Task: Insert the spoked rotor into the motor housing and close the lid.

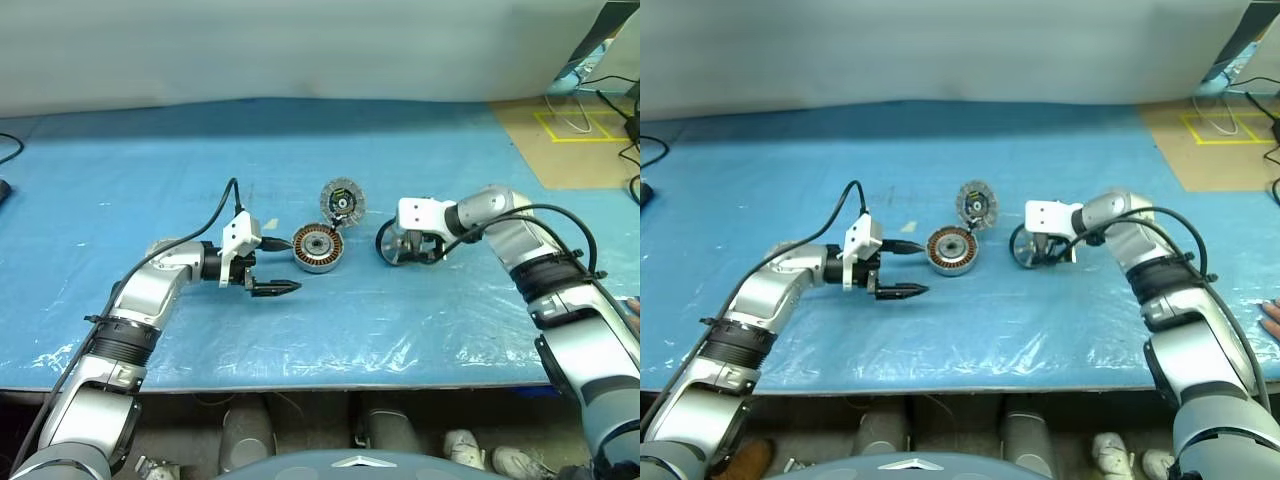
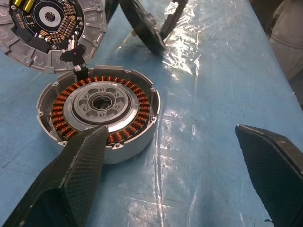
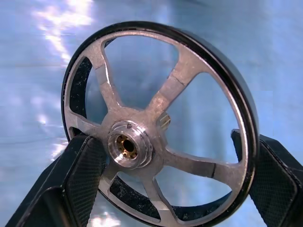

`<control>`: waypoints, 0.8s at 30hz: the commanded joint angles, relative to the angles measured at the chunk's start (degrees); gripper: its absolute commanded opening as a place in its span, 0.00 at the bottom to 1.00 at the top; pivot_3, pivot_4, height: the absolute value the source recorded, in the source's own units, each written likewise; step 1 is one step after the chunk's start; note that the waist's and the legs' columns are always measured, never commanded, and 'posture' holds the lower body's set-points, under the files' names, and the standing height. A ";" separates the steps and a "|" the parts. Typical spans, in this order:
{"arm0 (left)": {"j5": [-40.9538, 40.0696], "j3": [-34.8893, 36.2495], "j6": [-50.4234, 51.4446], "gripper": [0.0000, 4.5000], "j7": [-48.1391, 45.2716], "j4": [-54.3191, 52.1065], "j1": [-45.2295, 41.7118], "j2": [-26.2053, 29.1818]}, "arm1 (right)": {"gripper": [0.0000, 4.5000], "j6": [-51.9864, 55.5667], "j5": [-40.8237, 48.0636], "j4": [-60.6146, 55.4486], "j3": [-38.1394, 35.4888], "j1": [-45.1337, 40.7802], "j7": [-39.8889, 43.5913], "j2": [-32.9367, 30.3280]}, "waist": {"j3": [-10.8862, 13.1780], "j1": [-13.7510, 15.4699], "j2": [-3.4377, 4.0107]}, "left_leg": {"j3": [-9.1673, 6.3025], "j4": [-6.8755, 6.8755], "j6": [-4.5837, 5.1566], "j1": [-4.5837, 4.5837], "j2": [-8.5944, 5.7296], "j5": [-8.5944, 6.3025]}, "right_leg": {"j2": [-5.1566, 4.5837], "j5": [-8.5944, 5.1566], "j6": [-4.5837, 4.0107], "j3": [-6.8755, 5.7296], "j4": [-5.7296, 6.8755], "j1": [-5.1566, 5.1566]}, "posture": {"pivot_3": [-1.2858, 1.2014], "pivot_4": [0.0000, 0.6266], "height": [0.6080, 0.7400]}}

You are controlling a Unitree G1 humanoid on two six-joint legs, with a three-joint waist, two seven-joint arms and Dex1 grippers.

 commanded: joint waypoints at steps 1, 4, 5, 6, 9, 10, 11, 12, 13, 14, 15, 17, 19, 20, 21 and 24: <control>-0.38 0.33 -0.31 1.00 -0.25 -1.97 0.33 0.23 | 0.98 2.74 -0.02 -1.38 -0.82 -0.64 -1.31 -0.15 | 0.00 -0.02 0.00 | 0.00 0.00 0.00 0.01 0.00 0.00 | 0.00 0.00 0.00 0.01 0.00 0.00 | 0.52 0.24 1.00; -0.39 0.26 -0.37 1.00 -0.24 -1.85 0.29 0.01 | 0.98 3.00 0.23 -0.58 -0.83 -0.84 -2.36 0.22 | 0.00 0.10 0.00 | 0.01 0.02 0.01 0.02 -0.02 0.00 | -0.01 0.00 -0.01 0.03 0.00 0.00 | 0.52 0.24 1.00; -0.40 0.27 -0.39 1.00 -0.23 -1.81 0.25 -0.04 | 0.98 2.79 0.32 -0.44 -0.72 -0.86 -2.50 0.27 | 0.00 0.13 0.00 | 0.01 0.02 0.01 0.02 -0.02 0.01 | -0.01 0.00 0.00 0.04 0.00 0.00 | 0.52 0.24 1.00; -0.43 0.29 -0.37 1.00 -0.26 -1.74 0.17 -0.07 | 0.98 2.64 0.40 -0.40 -0.57 -0.78 -2.47 0.27 | 0.00 0.15 0.00 | 0.01 0.02 0.00 0.02 -0.02 0.01 | -0.01 0.00 -0.01 0.04 -0.01 0.00 | 0.52 0.24 1.00; -0.79 0.48 -0.09 1.00 -0.85 -1.91 0.25 0.30 | 0.99 2.76 0.32 -0.61 -0.36 -0.52 -2.71 0.23 | 0.00 0.17 0.00 | 0.01 0.02 0.00 0.00 -0.02 0.01 | -0.01 0.00 -0.01 0.03 -0.02 0.00 | 0.52 0.24 1.00; -0.84 0.60 -0.08 1.00 -0.96 -1.85 0.28 0.43 | 0.99 4.08 0.86 -0.56 -0.86 -0.79 -2.84 0.71 | 0.00 0.18 0.00 | 0.01 0.01 0.00 0.00 -0.02 0.01 | -0.01 -0.01 -0.01 0.03 -0.02 0.00 | 0.52 0.24 1.00; -0.86 0.71 -0.08 1.00 -1.00 -1.78 0.31 0.51 | 0.99 4.74 1.27 -0.55 -1.19 -1.04 -2.95 1.00 | 0.00 0.18 0.00 | 0.01 0.00 0.00 -0.01 -0.02 0.01 | -0.01 0.00 -0.01 0.02 -0.02 0.00 | 0.52 0.24 1.00; -0.84 0.78 -0.11 1.00 -1.03 -1.68 0.33 0.56 | 0.99 4.44 1.11 -0.43 -1.12 -1.37 -3.11 0.87 | 0.00 0.17 0.00 | 0.01 0.00 0.00 0.00 -0.02 0.01 | -0.01 0.00 -0.01 0.02 -0.02 0.00 | 0.52 0.24 1.00; -0.77 0.79 -0.18 1.00 -1.05 -1.59 0.35 0.59 | 0.99 3.95 0.75 -0.25 -0.95 -1.71 -3.32 0.57 | 0.00 0.17 0.00 | 0.01 -0.01 0.00 0.00 -0.02 0.01 | -0.01 0.00 -0.01 0.02 -0.02 0.00 | 0.52 0.24 1.00; -0.74 0.78 -0.19 1.00 -1.08 -1.57 0.39 0.60 | 0.99 3.10 0.24 -0.07 -0.70 -2.05 -3.56 0.10 | 0.00 0.17 0.00 | 0.01 -0.01 0.00 0.00 -0.02 0.01 | -0.01 0.00 -0.01 0.02 -0.02 0.00 | 0.52 0.24 1.00; -0.68 0.75 -0.22 1.00 -1.05 -1.53 0.43 0.55 | 0.99 1.46 -0.65 -0.11 -0.26 -2.34 -3.89 -0.70 | 0.00 0.17 0.00 | 0.01 -0.01 0.00 0.00 -0.02 0.01 | -0.01 0.00 -0.01 0.02 -0.02 0.00 | 0.52 0.24 1.00; -0.48 0.66 -0.35 1.00 -0.91 -1.41 0.50 0.45 | 0.99 -1.09 -1.39 -1.23 0.09 -2.50 -3.55 -2.04 | 0.01 0.19 -0.01 | 0.02 -0.01 0.00 -0.01 -0.02 0.01 | -0.01 0.00 -0.01 0.02 -0.02 0.00 | 0.52 0.24 1.00; -0.64 0.78 -0.04 1.00 -0.79 -1.63 0.77 0.46 | 0.99 -2.99 -1.58 -2.78 -0.28 -2.99 -3.51 -3.02 | 0.01 0.20 -0.01 | 0.01 -0.01 0.00 -0.01 -0.03 0.01 | -0.02 0.00 -0.01 0.02 -0.03 0.00 | 0.52 0.24 1.00; -0.72 0.84 0.03 1.00 -0.79 -1.76 0.97 0.51 | 0.99 -3.45 -1.41 -3.30 -0.55 -3.27 -3.35 -3.31 | 0.01 0.20 -0.01 | 0.01 -0.02 0.00 -0.01 -0.03 0.01 | -0.01 0.00 -0.01 0.02 -0.04 0.00 | 0.52 0.24 1.00; -0.66 0.78 -0.06 1.00 -0.90 -1.81 1.21 0.63 | 0.99 -4.04 -1.29 -3.69 -0.71 -3.58 -3.18 -3.60 | 0.01 0.17 -0.01 | 0.01 -0.02 0.00 -0.02 -0.03 0.01 | -0.01 0.00 0.00 0.02 -0.05 0.00 | 0.52 0.24 1.00; -0.46 0.58 -0.35 1.00 -0.98 -1.64 1.42 0.55 | 0.99 -5.85 -1.51 -3.56 -0.84 -4.51 -4.01 -3.94 | 0.01 -0.04 -0.02 | 0.01 -0.02 0.00 0.00 -0.01 0.01 | 0.00 0.00 0.00 0.02 -0.04 -0.01 | 0.52 0.24 1.00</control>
